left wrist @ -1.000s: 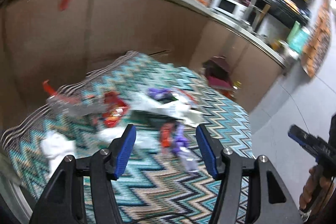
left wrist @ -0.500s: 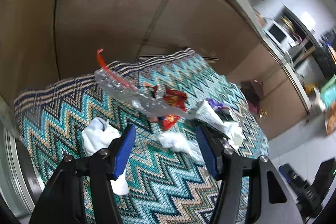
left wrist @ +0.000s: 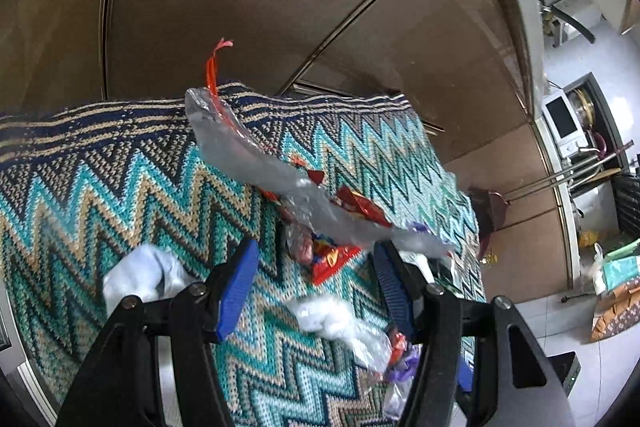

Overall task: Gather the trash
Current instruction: 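Grasp the clear plastic bag with the left tool while the right tool grasps the white milk carton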

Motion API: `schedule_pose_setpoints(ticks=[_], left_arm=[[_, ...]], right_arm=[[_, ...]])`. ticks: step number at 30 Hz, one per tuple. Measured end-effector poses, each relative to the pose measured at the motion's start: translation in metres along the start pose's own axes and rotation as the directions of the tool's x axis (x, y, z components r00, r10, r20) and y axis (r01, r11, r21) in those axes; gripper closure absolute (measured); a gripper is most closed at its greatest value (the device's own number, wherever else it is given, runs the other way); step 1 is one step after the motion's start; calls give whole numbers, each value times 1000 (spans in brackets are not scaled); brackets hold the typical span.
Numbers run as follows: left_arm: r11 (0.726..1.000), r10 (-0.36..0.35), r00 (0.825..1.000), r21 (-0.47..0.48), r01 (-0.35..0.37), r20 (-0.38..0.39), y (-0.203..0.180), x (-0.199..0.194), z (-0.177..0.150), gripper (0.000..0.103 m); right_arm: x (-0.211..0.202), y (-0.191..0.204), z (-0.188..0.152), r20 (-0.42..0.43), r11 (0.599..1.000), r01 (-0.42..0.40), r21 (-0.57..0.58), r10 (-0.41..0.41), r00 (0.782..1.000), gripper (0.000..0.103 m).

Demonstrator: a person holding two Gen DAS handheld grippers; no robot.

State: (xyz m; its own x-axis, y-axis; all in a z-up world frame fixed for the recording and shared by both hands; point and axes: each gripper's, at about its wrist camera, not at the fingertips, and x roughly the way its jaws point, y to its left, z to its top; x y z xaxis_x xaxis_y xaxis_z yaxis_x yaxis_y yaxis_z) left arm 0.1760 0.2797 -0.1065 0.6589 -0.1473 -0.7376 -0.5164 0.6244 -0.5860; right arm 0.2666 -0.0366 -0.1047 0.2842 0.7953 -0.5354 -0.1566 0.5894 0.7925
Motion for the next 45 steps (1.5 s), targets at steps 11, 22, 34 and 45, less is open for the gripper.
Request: schedule_pose_setpoints(ticks=[11, 22, 34, 45], left_arm=[[998, -70, 998, -2, 70, 2, 4, -2, 5, 45], [989, -129, 991, -73, 131, 36, 16, -20, 15, 45], [982, -124, 992, -140, 128, 39, 23, -12, 32, 45], [968, -171, 983, -199, 155, -65, 28, 30, 28, 102]], right_arm=[[60, -24, 15, 58, 959, -29, 282, 13, 998, 37], [79, -35, 20, 121, 906, -23, 423, -31, 992, 46], [66, -52, 18, 144, 895, -40, 445, -28, 989, 69], [40, -27, 13, 176, 930, -136, 340, 80, 981, 69]])
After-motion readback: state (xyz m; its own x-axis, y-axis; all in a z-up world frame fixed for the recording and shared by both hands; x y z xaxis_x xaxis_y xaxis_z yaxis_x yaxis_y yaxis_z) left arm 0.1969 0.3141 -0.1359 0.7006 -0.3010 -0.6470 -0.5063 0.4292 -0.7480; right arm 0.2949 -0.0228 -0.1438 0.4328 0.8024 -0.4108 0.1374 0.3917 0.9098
